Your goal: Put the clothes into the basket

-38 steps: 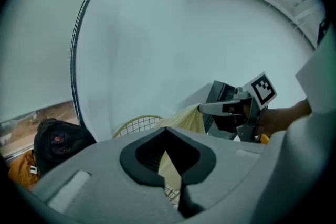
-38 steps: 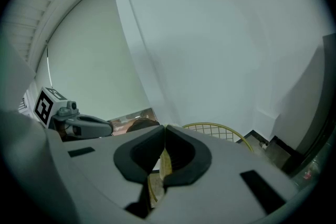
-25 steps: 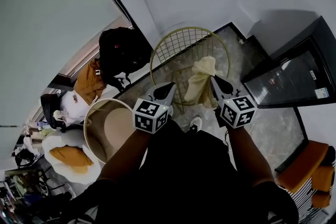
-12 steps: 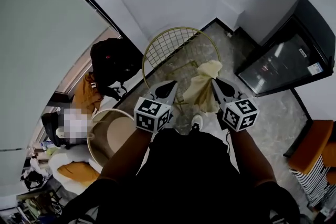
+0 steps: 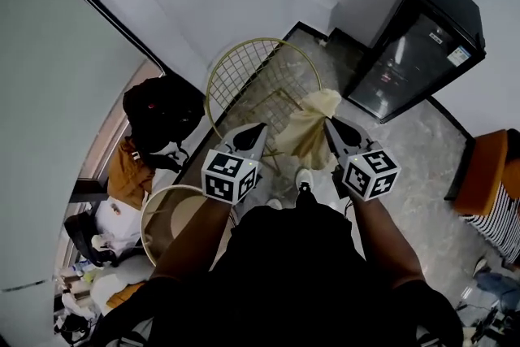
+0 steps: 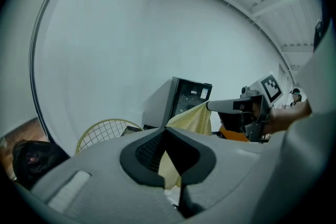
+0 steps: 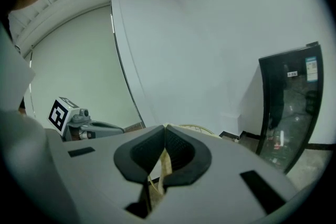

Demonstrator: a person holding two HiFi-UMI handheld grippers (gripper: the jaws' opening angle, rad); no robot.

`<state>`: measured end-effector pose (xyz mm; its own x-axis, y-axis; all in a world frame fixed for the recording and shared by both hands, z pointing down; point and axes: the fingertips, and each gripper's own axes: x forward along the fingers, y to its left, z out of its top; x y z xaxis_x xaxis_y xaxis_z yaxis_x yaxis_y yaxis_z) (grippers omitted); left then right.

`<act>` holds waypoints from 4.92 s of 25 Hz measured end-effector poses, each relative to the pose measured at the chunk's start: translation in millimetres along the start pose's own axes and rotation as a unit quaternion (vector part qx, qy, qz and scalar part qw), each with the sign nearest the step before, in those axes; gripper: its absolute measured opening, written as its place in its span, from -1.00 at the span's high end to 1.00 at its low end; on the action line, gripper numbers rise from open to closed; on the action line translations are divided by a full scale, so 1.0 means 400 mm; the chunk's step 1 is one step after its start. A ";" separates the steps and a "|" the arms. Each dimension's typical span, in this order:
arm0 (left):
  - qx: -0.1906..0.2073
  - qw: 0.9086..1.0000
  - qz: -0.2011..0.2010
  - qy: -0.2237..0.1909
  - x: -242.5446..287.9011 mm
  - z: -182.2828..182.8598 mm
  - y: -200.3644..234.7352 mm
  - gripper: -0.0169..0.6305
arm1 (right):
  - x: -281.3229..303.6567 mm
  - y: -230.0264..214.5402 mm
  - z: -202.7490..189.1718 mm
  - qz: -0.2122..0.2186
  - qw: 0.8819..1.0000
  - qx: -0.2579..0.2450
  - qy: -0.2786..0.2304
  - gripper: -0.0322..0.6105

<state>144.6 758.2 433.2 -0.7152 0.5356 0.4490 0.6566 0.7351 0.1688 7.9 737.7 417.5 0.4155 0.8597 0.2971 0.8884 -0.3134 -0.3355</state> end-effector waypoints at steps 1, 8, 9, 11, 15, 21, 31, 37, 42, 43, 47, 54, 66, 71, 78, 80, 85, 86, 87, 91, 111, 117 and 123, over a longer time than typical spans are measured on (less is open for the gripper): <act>0.005 1.000 -0.006 0.000 -0.011 -0.005 -0.007 0.94 | -0.016 0.013 -0.006 -0.007 1.000 0.003 -0.004 0.84; 0.041 0.996 -0.078 0.008 -0.092 -0.076 -0.076 0.94 | -0.127 0.132 -0.084 -0.067 0.997 0.023 -0.022 0.84; 0.044 0.995 -0.087 0.010 -0.096 -0.087 -0.088 0.94 | -0.142 0.141 -0.096 -0.073 0.997 0.026 -0.025 0.84; 0.051 0.993 -0.103 0.014 -0.102 -0.106 -0.113 0.94 | -0.174 0.154 -0.117 -0.086 0.995 0.033 -0.029 0.84; 0.064 0.988 -0.138 0.022 -0.107 -0.133 -0.160 0.94 | -0.250 0.172 -0.154 -0.122 0.991 0.045 -0.041 0.84; 0.082 0.980 -0.179 0.020 -0.101 -0.130 -0.228 0.94 | -0.326 0.166 -0.184 -0.160 0.985 0.051 -0.047 0.84; 0.120 0.960 -0.250 0.027 -0.058 -0.127 -0.430 0.94 | -0.526 0.125 -0.187 -0.223 0.969 0.067 -0.085 0.84; 0.139 0.949 -0.281 0.026 -0.065 -0.142 -0.607 0.94 | -0.690 0.108 -0.229 -0.252 0.960 0.072 -0.098 0.84; 0.148 0.941 -0.304 0.032 -0.097 -0.192 -0.764 0.94 | -0.841 0.105 -0.293 -0.273 0.953 0.079 -0.101 0.84; 0.150 0.939 -0.307 0.034 -0.104 -0.202 -0.795 0.94 | -0.873 0.104 -0.307 -0.277 0.952 0.081 -0.101 0.84; 0.155 0.933 -0.322 0.042 -0.133 -0.250 -0.910 0.94 | -0.985 0.116 -0.360 -0.289 0.948 0.089 -0.102 0.84; 0.182 0.913 -0.362 0.048 -0.201 -0.327 -1.122 0.94 | -1.188 0.147 -0.449 -0.322 0.933 0.103 -0.122 0.84; 0.225 0.874 -0.425 0.072 -0.326 -0.485 -1.414 0.94 | -1.507 0.210 -0.624 -0.393 0.896 0.134 -0.157 0.84; 0.236 0.852 -0.458 0.091 -0.359 -0.531 -1.528 0.94 | -1.615 0.237 -0.686 -0.424 0.876 0.152 -0.172 0.84; 0.267 0.809 -0.513 0.101 -0.422 -0.590 -1.700 0.94 | -1.762 0.281 -0.772 -0.475 0.840 0.178 -0.191 0.84; 0.278 0.793 -0.531 0.107 -0.441 -0.612 -1.745 0.94 | -1.804 0.295 -0.795 -0.492 0.827 0.186 -0.198 0.84; 0.308 0.753 -0.570 0.115 -0.475 -0.650 -1.843 0.94 | -1.890 0.323 -0.832 -0.532 0.795 0.197 -0.217 0.84; 0.315 0.742 -0.581 0.116 -0.485 -0.656 -1.867 0.94 | -1.910 0.330 -0.838 -0.542 0.786 0.199 -0.222 0.84; 0.324 0.729 -0.592 0.116 -0.496 -0.664 -1.893 0.94 | -1.933 0.337 -0.845 -0.553 0.776 0.201 -0.229 0.84; 0.345 0.691 -0.624 0.120 -0.526 -0.692 -2.001 0.94 | -2.025 0.355 -0.868 -0.586 0.744 0.206 -0.245 0.84; 0.403 0.456 -0.777 0.161 -0.568 -0.827 -2.497 0.94 | -2.379 0.366 -1.048 -0.763 0.496 0.306 -0.279 0.84; 0.408 0.408 -0.799 0.167 -0.575 -0.847 -2.541 0.94 | -2.416 0.370 -1.056 -0.785 0.445 0.314 -0.295 0.84; 0.418 0.377 -0.809 0.169 -0.546 -0.852 -2.554 0.94 | -2.414 0.372 -1.052 -0.804 0.403 0.315 -0.303 0.84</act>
<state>-288.3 -251.4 461.9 0.1472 -0.8745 0.4621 -0.9798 -0.0649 0.1892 -178.9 -308.8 456.8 -0.8920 -0.2516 0.3756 -0.3910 0.8464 -0.3616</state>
